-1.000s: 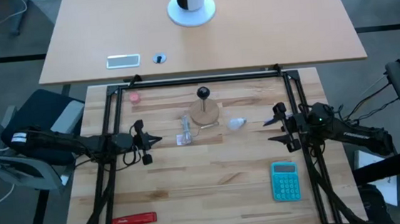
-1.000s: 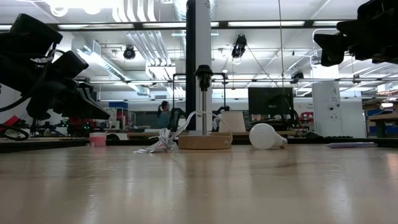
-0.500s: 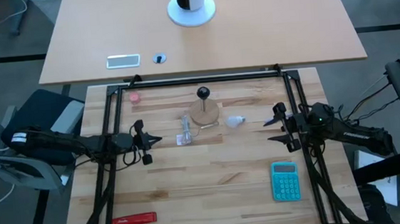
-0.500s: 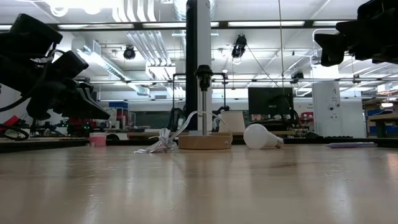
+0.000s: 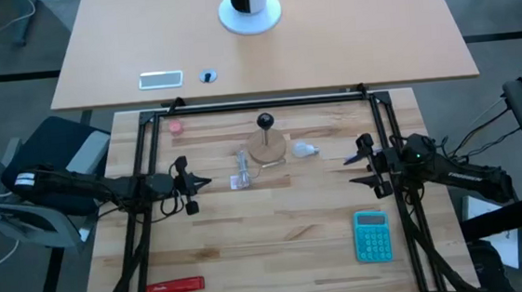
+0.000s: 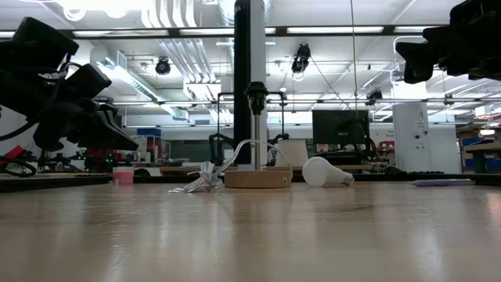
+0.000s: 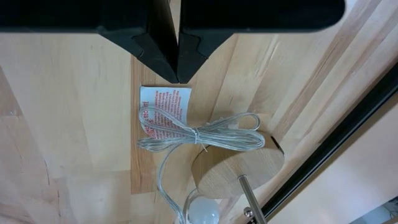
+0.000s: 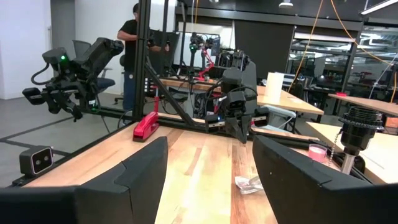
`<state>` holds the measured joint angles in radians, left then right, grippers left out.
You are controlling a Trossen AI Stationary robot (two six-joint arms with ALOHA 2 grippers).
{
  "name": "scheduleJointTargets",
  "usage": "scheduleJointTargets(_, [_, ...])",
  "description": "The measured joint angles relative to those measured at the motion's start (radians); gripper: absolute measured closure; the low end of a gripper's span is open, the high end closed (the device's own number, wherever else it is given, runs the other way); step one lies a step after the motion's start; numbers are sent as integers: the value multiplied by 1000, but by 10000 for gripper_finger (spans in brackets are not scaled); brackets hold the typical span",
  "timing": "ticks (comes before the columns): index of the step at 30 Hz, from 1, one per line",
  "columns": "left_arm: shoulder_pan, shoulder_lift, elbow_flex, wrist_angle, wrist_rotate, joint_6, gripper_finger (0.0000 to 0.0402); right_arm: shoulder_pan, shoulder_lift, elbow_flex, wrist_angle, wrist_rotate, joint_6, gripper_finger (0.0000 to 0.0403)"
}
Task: Screw lightbulb
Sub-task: Return to Home Position
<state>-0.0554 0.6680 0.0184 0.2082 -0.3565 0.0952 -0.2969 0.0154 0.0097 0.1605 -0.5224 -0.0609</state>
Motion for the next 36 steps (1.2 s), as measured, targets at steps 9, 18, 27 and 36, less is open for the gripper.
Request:
scheduleJointTargets(9, [0, 0, 0, 0, 0, 0, 401, 0, 0, 0, 0, 0, 0, 155])
scheduleJointTargets(18, [0, 0, 0, 0, 0, 0, 401, 0, 0, 0, 0, 0, 0, 144])
scheduleJointTargets(27, [0, 0, 0, 0, 0, 0, 401, 0, 0, 0, 0, 0, 0, 155])
scheduleJointTargets(36, [0, 0, 0, 0, 0, 0, 401, 0, 0, 0, 0, 0, 0, 168])
